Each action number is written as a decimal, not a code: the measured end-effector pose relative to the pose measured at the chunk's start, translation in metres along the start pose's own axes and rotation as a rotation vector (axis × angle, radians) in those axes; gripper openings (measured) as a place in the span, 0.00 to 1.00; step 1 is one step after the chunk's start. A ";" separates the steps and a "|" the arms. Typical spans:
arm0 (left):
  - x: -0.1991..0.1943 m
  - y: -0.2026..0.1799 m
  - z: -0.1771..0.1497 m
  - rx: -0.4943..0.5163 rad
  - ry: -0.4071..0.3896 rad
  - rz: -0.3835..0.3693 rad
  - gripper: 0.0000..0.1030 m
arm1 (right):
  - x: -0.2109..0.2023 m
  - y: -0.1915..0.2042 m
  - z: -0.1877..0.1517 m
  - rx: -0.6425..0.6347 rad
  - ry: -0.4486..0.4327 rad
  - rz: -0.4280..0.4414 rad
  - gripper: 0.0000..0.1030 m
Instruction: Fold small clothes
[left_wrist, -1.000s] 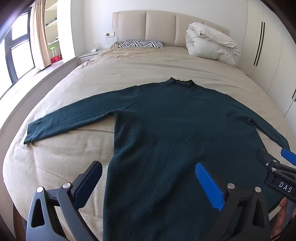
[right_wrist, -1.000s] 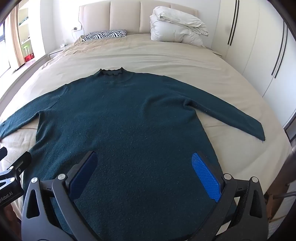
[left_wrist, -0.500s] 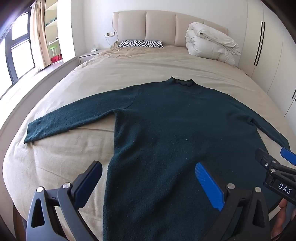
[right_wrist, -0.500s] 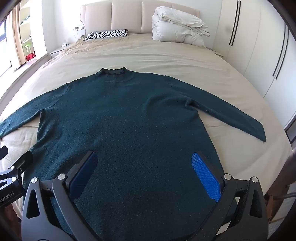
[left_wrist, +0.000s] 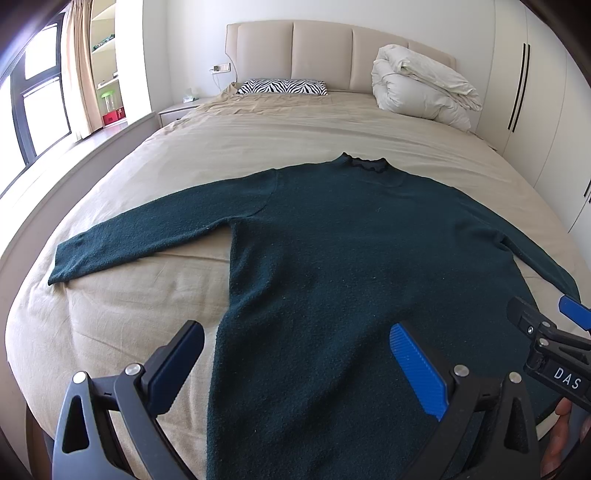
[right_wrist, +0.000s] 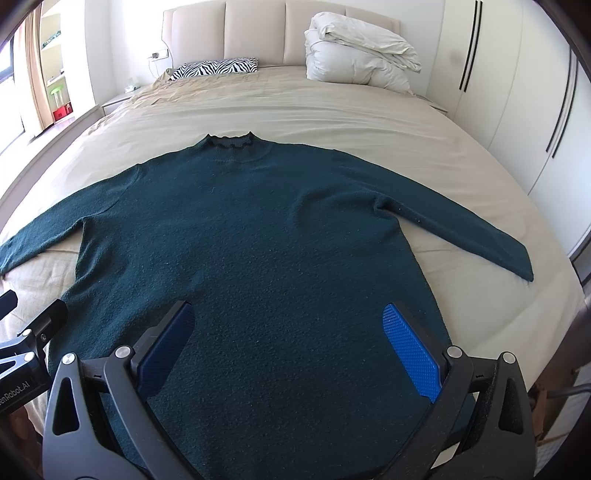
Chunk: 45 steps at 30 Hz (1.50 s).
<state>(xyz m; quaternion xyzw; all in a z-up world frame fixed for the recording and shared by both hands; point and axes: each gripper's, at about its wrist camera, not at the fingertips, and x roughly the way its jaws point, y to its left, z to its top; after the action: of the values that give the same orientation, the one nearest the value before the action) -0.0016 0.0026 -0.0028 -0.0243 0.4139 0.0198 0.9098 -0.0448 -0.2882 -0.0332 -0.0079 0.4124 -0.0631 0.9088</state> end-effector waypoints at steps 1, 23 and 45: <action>0.000 0.000 0.000 0.000 0.000 0.000 1.00 | 0.000 0.000 0.000 0.000 0.000 0.001 1.00; 0.001 0.004 -0.002 -0.004 -0.001 0.002 1.00 | 0.000 0.002 -0.002 -0.003 0.007 0.002 1.00; 0.002 0.008 -0.001 -0.010 0.001 0.006 1.00 | 0.003 0.007 -0.003 -0.009 0.013 0.007 1.00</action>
<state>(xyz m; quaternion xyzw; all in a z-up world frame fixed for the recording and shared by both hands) -0.0016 0.0109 -0.0059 -0.0279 0.4143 0.0244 0.9094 -0.0443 -0.2817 -0.0381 -0.0102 0.4184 -0.0582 0.9063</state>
